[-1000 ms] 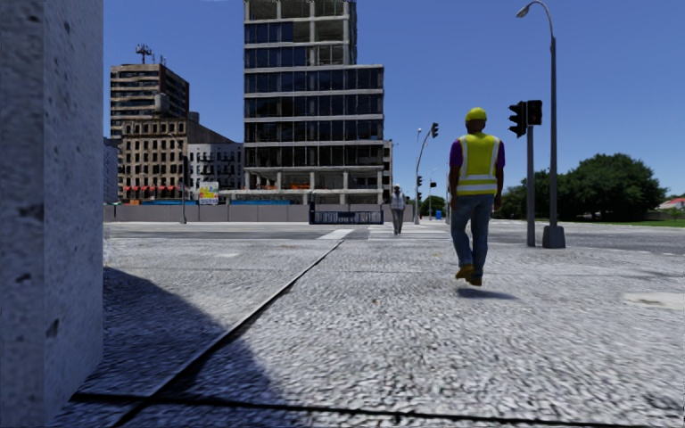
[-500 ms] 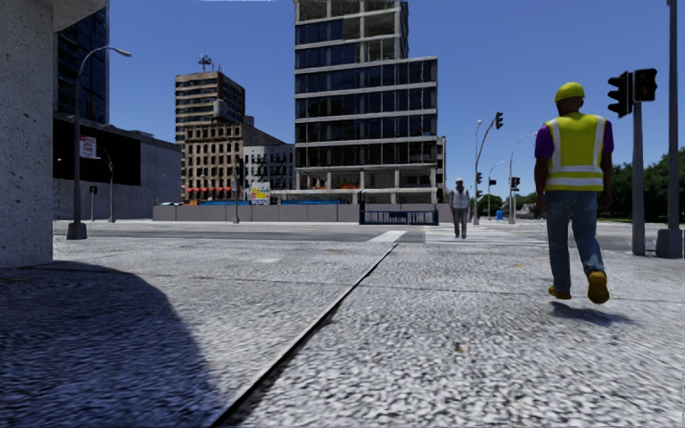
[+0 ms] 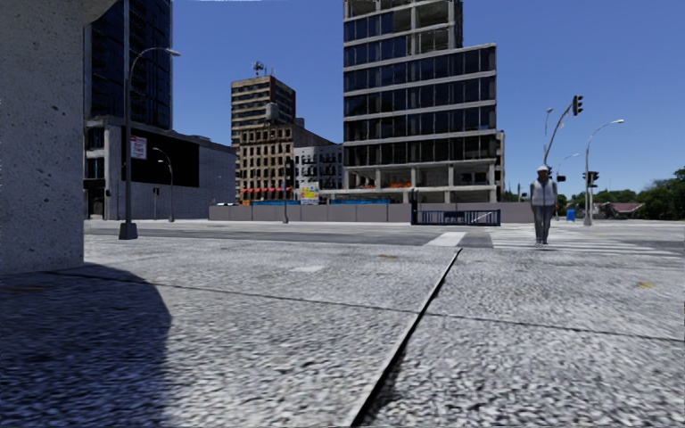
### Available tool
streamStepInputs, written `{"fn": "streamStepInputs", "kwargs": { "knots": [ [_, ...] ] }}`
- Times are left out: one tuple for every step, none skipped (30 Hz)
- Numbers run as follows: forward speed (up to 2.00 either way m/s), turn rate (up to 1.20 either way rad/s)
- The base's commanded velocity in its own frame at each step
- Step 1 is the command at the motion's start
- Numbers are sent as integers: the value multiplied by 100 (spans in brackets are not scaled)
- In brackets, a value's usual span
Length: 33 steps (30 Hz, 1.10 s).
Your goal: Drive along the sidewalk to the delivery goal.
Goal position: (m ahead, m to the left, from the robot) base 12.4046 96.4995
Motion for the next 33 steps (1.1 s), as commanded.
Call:
{"fn": "streamStepInputs", "kwargs": {
  "knots": [
    [200, 41],
    [200, 41],
    [200, 41],
    [200, 41],
    [200, 41],
    [200, 41],
    [200, 41],
    [200, 41],
    [200, 41],
    [200, 39],
    [200, 39],
    [200, 38],
    [200, 38],
    [200, 38],
    [200, 38],
    [200, 38],
    [200, 38],
    [200, 38],
    [200, 38],
    [200, 38],
    [200, 38],
    [200, 38],
    [200, 38],
    [200, 38],
    [200, 38],
    [200, 38],
    [200, 38],
    [200, 38],
    [200, 38],
    [200, 38],
    [200, 38],
    [200, 38],
    [200, 38]
  ]
}}
